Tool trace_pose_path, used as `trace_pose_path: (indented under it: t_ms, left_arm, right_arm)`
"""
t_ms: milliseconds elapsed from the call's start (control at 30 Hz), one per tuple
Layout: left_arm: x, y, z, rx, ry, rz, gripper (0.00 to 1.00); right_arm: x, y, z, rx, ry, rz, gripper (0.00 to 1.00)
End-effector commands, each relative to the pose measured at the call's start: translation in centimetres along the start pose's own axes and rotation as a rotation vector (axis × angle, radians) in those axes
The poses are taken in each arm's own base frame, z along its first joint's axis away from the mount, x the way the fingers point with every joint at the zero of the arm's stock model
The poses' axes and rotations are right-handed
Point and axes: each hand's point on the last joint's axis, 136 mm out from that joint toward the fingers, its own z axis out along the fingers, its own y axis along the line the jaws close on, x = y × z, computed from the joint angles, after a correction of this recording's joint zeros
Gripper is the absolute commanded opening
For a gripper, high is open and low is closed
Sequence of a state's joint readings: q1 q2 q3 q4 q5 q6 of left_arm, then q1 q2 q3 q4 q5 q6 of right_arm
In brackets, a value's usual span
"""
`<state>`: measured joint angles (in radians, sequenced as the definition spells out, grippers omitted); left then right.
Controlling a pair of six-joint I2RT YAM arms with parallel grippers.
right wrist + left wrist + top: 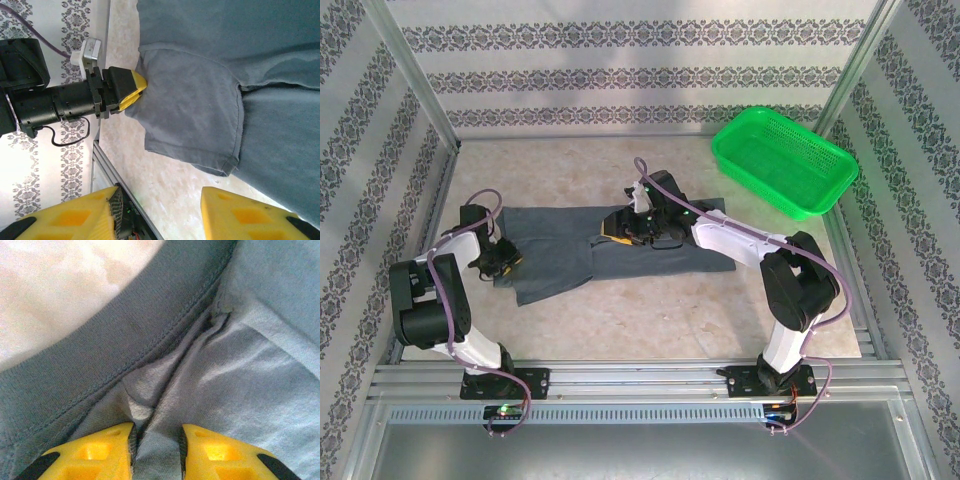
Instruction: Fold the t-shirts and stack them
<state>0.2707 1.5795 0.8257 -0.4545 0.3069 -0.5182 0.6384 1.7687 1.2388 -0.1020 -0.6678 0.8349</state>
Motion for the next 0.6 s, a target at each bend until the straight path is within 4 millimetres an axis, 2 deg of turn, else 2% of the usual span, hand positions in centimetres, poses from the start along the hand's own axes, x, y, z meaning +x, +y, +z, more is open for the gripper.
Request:
trace_pose_path:
  t_ms: [0,167,200,267,300,433,567]
  left_arm:
    - [0.1,0.2,-0.3,0.02,-0.01,0.029,0.3]
    - [0.2,0.0,-1.4,0.022,-0.03,0.038,0.3]
    - [0.3,0.3,-1.6,0.007,-0.033,0.042,0.32]
    - [0.6,0.6,-1.6,-0.005,-0.032,0.054,0.42]
    - [0.8,0.7,-1.4,-0.005,-0.022,0.058,0.44]
    - [1.1,1.0,-0.7,-0.01,0.003,0.06,0.44]
    - [0.9,0.4,-0.2,0.023,0.003,0.047,0.41]
  right_arm:
    - [-0.8,0.6,0.0,-0.021,-0.012,-0.012,0.47]
    - [-0.9,0.7,0.2,-0.025,-0.009,-0.011,0.47]
    - [-0.9,0.8,0.2,-0.027,-0.01,-0.011,0.47]
    - [-0.9,0.8,0.2,-0.028,-0.009,-0.012,0.47]
    - [-1.0,0.9,0.2,-0.03,-0.01,-0.012,0.47]
    - [-0.9,1.1,0.2,-0.034,-0.007,-0.013,0.47]
    - [-0.9,1.1,0.0,-0.031,-0.01,-0.013,0.47]
